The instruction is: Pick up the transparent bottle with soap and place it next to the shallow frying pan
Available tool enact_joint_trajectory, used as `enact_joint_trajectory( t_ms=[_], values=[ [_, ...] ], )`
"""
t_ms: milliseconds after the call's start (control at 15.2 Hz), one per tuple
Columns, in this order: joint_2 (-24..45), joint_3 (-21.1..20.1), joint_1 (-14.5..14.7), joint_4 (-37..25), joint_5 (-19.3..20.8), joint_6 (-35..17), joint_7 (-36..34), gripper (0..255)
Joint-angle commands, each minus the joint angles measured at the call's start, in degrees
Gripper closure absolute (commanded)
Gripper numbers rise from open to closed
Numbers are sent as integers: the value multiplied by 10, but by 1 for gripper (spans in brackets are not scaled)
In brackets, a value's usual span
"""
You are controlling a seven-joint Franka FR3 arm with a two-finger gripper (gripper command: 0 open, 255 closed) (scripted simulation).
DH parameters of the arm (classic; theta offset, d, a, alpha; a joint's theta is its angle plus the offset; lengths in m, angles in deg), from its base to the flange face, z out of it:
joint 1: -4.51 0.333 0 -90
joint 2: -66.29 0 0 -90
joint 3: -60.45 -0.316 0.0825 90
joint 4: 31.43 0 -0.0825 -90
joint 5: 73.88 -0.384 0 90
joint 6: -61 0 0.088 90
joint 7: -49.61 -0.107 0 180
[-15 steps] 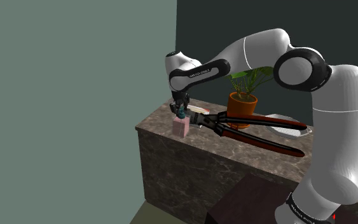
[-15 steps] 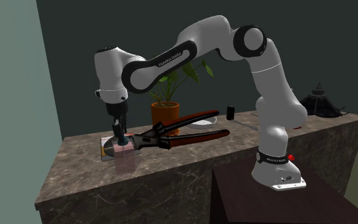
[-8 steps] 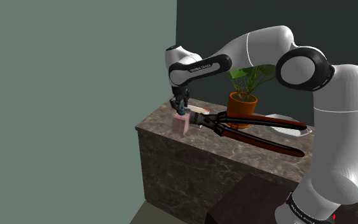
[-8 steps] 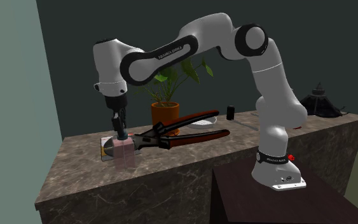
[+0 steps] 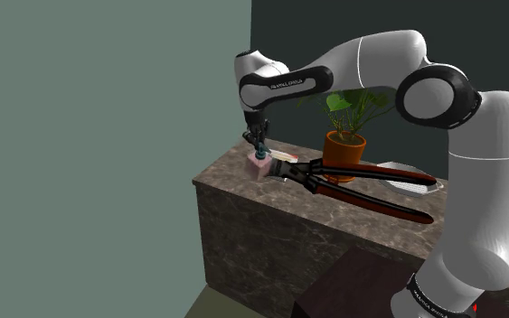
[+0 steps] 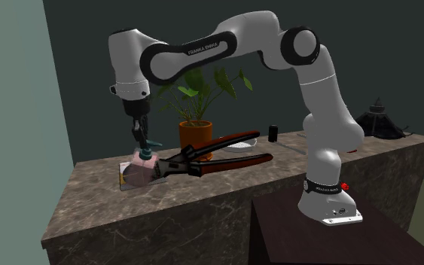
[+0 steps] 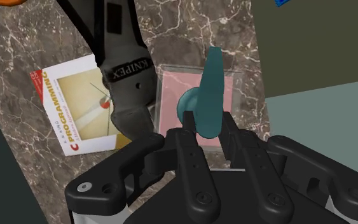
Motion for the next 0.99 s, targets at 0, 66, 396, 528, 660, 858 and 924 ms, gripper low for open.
enact_joint_trajectory(
  t_ms=[0, 66, 396, 528, 660, 858, 924],
  values=[
    [-1, 0, 0, -15, -1, 15, 4, 255],
    [-1, 0, 0, -22, -2, 23, 6, 255],
    [-2, -1, 3, -59, -3, 60, 14, 255],
    [-11, 3, -6, -51, -5, 57, 26, 255],
    [-28, 10, -25, -26, -8, 43, 48, 255],
    [-48, 22, -51, 4, -12, 25, 81, 255],
    [-54, 26, -59, 13, -13, 19, 93, 255]
  ],
)
